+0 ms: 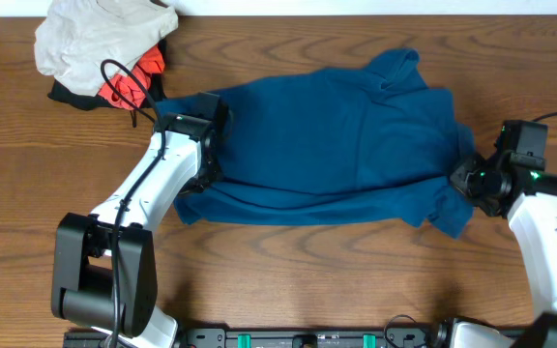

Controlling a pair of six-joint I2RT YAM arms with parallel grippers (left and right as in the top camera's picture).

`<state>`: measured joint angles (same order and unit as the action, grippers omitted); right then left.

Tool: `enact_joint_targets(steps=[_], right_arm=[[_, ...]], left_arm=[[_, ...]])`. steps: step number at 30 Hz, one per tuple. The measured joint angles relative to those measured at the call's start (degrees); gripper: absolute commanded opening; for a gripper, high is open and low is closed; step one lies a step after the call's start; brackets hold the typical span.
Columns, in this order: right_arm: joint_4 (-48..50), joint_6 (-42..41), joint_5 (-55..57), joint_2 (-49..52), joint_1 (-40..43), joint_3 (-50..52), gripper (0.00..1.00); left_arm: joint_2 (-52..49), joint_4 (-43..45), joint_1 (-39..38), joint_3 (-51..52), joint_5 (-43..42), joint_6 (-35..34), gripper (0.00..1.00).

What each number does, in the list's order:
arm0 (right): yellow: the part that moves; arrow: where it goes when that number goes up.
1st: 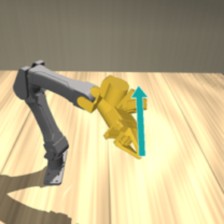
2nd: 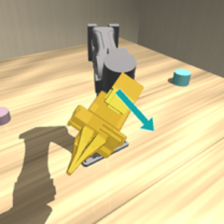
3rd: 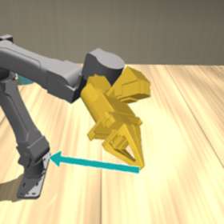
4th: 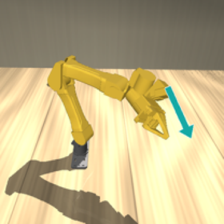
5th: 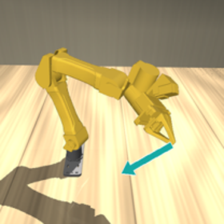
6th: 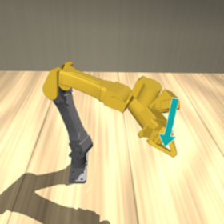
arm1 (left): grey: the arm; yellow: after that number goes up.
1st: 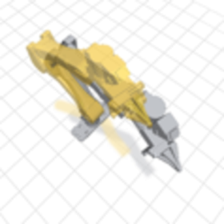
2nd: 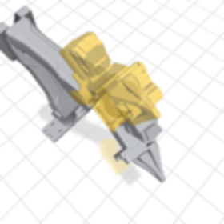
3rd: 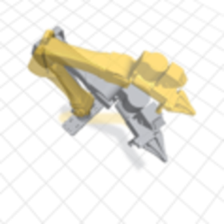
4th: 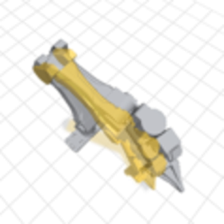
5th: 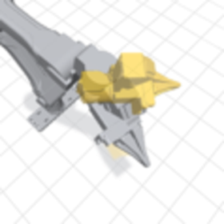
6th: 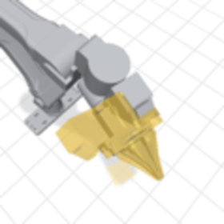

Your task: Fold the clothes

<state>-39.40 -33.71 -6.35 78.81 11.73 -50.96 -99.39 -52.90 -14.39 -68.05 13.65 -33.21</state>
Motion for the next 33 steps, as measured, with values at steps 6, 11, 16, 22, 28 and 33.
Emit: enact_joint_targets(steps=[6, 11, 16, 22, 28, 33], right_arm=[[2.6, 1.0, 3.3, 3.2, 0.0, 0.0, 0.62], [2.1, 2.9, 6.2, 3.2, 0.0, -0.8, 0.75], [-3.5, 5.1, 6.4, 2.9, 0.0, -7.2, 0.94], [-12.2, 10.7, 4.5, -0.7, -1.4, -19.1, 0.99], [-20.4, 18.2, -8.6, -3.7, -8.8, -23.9, 0.98], [-22.1, 22.3, -13.2, -1.2, -19.0, -21.0, 0.97]], left_arm=[[0.0, 3.3, 0.0, 0.0, 1.1, 1.6, 0.37], [0.0, 6.7, 0.0, 0.0, 1.6, 4.7, 0.54], [0.4, 3.8, 0.0, -0.3, 3.7, 7.3, 0.83], [7.0, 4.1, 0.0, -1.2, 6.3, 7.9, 0.98], [15.8, -2.8, 0.1, -2.9, 1.1, 7.7, 0.98], [16.2, -7.5, 0.0, -2.2, -6.5, 7.7, 0.98]])
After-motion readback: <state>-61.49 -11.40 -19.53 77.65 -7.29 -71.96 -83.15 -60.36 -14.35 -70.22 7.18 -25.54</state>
